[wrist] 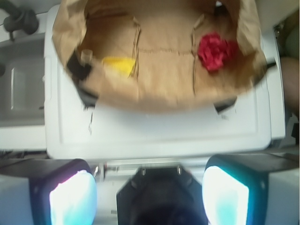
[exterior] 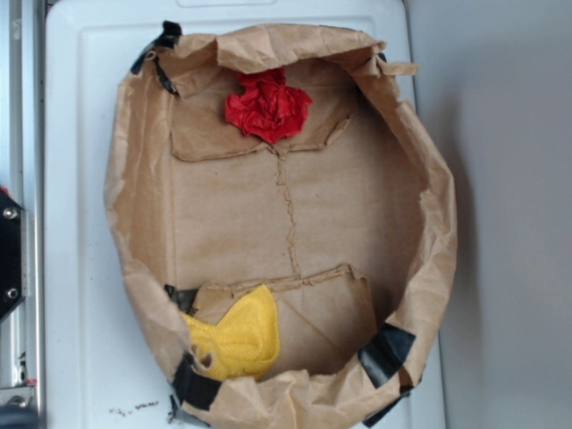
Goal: Grab the red paper.
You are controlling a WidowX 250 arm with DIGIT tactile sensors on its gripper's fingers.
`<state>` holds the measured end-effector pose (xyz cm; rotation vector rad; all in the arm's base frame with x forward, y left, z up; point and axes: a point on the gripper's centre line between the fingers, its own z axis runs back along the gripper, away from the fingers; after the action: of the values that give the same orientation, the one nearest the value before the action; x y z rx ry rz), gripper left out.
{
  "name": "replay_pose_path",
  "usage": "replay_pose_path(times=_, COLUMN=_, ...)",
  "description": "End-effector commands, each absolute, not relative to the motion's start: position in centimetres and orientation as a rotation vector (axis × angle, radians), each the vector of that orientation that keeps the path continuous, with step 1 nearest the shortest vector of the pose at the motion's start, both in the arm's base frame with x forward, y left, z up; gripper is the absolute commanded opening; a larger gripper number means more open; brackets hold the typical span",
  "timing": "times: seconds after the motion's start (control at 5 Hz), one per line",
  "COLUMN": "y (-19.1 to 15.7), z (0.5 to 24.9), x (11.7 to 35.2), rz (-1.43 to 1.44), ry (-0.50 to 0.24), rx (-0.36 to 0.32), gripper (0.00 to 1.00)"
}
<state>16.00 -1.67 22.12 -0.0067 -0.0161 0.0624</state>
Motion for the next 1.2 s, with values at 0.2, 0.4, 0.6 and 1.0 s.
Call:
replay_pose_path(times=0.2, y=-1.0, z=22.2, x=19.9, rz=0.137, ry=0.011, rx=0.015, gripper=1.00)
replay_pose_path(times=0.4, y=-1.0, z=22.2, x=19.9, rz=0.137, ry=0.011, rx=0.015, gripper=1.00)
replay_pose_path(times=0.6, y=-1.1, z=21.0, x=22.7, rz=0.165, ry=-0.029, rx=0.034, gripper=1.00)
replay_pose_path(times=1.0, y=-0.6, z=20.6, x=26.3, rz=0.050, ry=-0.125, rx=0.115, gripper=1.00)
